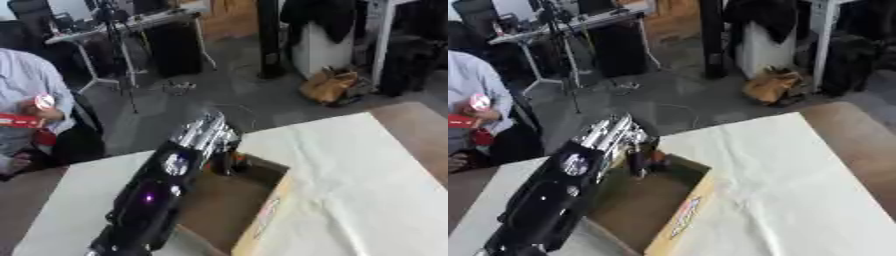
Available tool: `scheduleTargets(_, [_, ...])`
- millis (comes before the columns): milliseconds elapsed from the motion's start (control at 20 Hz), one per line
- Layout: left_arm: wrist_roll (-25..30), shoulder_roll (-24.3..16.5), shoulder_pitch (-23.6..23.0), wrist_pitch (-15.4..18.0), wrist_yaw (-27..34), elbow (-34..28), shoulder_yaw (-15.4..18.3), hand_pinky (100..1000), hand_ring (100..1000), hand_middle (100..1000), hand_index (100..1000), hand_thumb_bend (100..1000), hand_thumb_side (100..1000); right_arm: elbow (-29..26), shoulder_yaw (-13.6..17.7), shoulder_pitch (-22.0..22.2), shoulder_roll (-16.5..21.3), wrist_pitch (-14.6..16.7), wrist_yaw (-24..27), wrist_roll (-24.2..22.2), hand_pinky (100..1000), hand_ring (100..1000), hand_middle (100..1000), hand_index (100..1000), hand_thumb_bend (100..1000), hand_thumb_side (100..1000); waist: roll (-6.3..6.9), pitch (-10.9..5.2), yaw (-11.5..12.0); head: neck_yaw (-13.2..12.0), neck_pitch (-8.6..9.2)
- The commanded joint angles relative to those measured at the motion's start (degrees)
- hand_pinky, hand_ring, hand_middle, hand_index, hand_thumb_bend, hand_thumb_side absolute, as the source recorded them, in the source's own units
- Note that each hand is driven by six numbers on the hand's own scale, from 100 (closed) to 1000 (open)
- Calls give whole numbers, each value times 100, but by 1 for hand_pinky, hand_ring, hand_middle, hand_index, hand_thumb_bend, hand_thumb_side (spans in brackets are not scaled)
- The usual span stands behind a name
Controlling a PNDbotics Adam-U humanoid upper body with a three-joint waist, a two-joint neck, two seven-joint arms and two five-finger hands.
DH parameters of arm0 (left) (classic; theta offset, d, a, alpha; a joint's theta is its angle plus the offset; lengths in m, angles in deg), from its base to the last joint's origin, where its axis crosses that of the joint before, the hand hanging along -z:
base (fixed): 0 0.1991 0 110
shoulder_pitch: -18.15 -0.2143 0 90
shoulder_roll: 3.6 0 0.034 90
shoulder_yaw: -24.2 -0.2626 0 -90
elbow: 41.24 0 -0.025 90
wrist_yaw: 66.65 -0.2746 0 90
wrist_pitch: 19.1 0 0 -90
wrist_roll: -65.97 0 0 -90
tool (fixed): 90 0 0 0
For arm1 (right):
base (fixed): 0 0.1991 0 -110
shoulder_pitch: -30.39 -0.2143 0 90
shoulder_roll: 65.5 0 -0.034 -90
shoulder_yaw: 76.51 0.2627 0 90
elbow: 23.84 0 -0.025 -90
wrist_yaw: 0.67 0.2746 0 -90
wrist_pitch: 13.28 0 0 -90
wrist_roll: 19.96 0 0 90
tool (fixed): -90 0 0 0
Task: Pick up objects on the table and place them in the box.
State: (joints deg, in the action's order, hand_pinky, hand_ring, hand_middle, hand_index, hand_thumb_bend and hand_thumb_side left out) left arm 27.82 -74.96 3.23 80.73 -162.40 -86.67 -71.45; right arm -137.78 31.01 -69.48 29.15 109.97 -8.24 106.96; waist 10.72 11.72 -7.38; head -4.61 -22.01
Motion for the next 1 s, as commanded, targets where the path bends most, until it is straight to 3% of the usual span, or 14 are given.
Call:
scheduleTargets(50, [12,-19,104,283,-94,-33,29,910,988,997,883,571,973,-65,45,-54,157,571,8,586,837,829,630,695,100,1000,-108,-75,-3,11,-52])
scheduleTargets(100, [12,2,105,351,-91,-47,26,954,1000,1000,943,673,1000,-65,46,-58,159,575,9,595,837,829,630,694,100,1000,-109,-74,-7,12,-59])
scheduleTargets(300, [12,47,111,520,-9,-142,18,994,1000,1000,1000,623,1000,-65,42,-61,165,577,3,613,837,829,630,694,100,1000,-105,-78,-16,32,-72])
scheduleTargets(850, [12,69,159,566,136,-296,-14,991,1000,1000,1000,575,1000,-65,28,-75,186,560,4,624,837,829,630,694,100,1000,-86,-104,-37,29,-76])
scheduleTargets(950, [12,78,163,576,192,-378,3,996,1000,1000,1000,515,1000,-65,26,-80,188,561,9,630,837,829,630,694,100,1000,-94,-104,-29,34,-78])
scheduleTargets(1000, [9,75,162,577,259,-480,9,1000,1000,1000,1000,219,847,-65,26,-82,188,563,10,635,837,829,631,694,100,1000,-100,-103,-27,38,-82])
